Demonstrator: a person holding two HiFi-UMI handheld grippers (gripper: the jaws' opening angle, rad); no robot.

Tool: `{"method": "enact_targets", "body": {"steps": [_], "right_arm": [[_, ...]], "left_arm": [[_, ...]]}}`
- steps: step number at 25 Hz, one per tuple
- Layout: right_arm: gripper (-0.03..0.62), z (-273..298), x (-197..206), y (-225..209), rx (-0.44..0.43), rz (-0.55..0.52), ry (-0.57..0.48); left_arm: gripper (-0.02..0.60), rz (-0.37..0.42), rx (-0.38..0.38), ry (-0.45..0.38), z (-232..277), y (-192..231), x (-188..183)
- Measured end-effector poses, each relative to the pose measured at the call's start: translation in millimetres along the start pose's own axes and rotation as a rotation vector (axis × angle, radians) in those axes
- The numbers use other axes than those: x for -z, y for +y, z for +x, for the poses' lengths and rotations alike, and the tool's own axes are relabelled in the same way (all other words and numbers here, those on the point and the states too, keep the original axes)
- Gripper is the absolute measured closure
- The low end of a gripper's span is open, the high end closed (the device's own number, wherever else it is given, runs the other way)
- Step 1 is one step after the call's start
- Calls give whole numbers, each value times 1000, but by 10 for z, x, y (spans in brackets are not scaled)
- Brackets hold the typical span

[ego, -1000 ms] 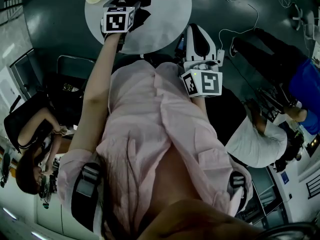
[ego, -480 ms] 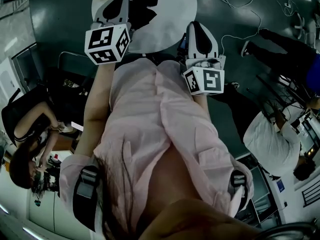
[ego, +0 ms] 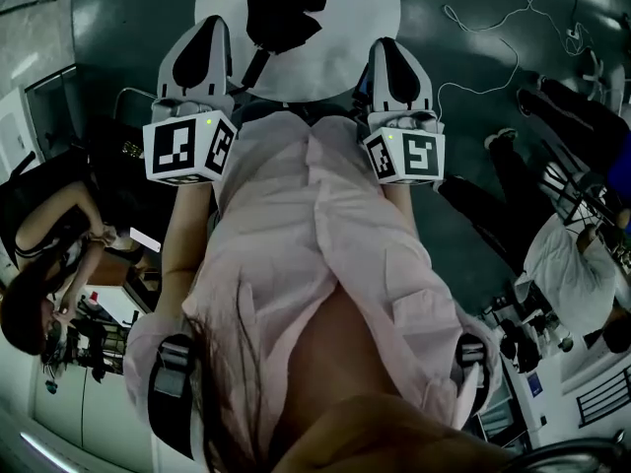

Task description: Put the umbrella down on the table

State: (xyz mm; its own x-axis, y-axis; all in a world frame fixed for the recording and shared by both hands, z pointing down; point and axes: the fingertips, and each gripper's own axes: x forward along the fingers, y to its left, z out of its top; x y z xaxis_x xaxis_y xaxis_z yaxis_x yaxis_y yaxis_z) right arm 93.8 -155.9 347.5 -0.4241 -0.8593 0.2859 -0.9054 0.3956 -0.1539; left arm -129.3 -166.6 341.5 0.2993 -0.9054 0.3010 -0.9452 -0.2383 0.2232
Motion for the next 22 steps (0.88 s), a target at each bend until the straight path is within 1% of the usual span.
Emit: {"method": "enact_targets", "body": {"steps": [4, 9, 19, 22], "right_arm": [[551, 9, -2, 65, -23, -9, -4], [551, 13, -28, 151, -54, -25, -9], [552, 39, -61, 280, -117, -74, -19], [552, 48, -55, 299, -124, -82, -17]], "left_arm": [[561, -27, -42, -6, -252, 48, 60], [561, -49, -82, -47, -460, 20, 21], [561, -59, -69, -46, -449, -89, 94], [561, -62, -64, -43, -429, -90, 105]]}}
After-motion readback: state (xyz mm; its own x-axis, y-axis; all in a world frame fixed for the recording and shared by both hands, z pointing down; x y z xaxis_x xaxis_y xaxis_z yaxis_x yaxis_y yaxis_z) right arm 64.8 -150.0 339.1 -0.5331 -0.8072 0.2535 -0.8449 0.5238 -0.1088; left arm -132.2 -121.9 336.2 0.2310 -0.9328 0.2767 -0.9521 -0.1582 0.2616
